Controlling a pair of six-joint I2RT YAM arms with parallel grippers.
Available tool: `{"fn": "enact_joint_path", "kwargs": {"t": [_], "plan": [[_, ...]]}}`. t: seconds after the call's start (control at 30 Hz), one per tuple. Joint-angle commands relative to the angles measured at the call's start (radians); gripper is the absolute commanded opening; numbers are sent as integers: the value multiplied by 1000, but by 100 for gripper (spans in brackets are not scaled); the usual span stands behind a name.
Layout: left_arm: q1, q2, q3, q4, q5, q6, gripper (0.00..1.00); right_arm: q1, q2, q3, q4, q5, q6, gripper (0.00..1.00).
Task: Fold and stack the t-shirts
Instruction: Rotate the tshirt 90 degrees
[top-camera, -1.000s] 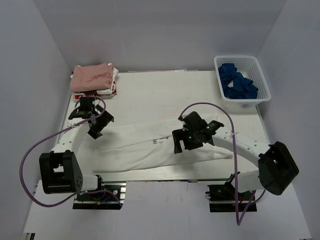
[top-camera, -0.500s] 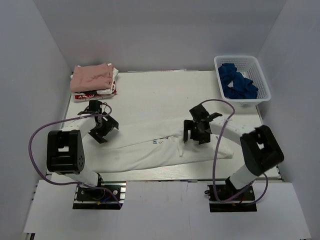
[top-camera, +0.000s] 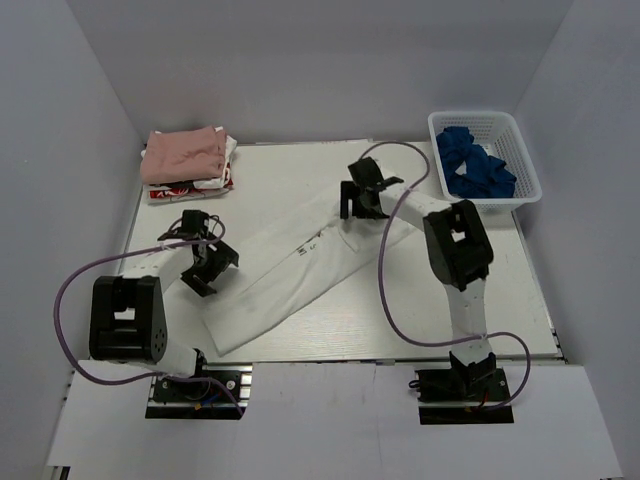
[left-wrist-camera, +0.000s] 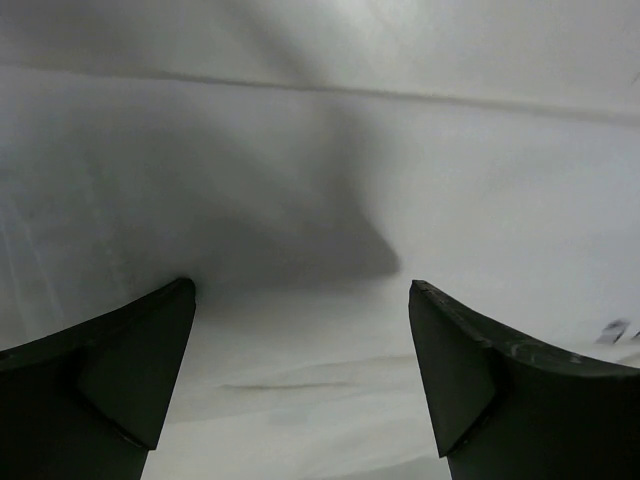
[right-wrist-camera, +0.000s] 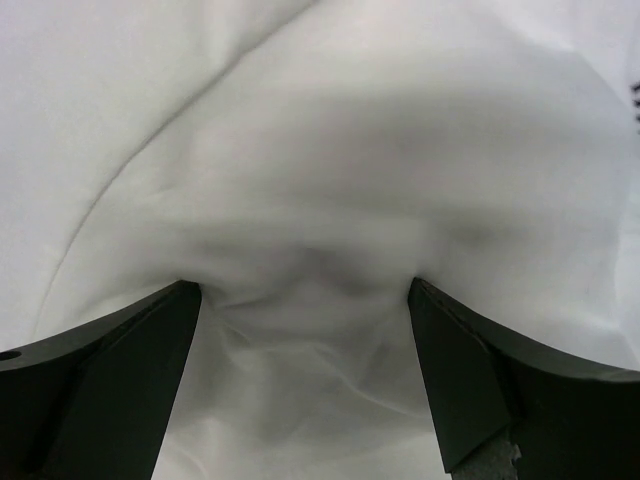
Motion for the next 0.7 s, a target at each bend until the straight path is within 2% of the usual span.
{"fn": "enact_joint_path", "kwargs": {"t": [0.0,0.07,0.1,0.23,0.33,0.5,0.67], "plan": [[-51,-41,-153,-292,110,22,99,-14,164,162,119,-35,-160,90],[-61,-115,-130,-324,110,45,99,-24,176,251,123,-98,-207,90],[-74,-146,-68,-371,86,45,99,-27,152,294,131,-116,-212,90],[-116,-227,107,-410,-46,75,99,-24,34,249,266,-221,-195,90],[-146,-227,141,-360,-30,88,99,-28,-9,233,208,-235,-137,90],[-215,-90,160,-361,-13,137,99,-43,3,205,70,-192,-19,90],[-332,12,56,-293,33,160,99,-76,35,173,11,-228,70,90]]}}
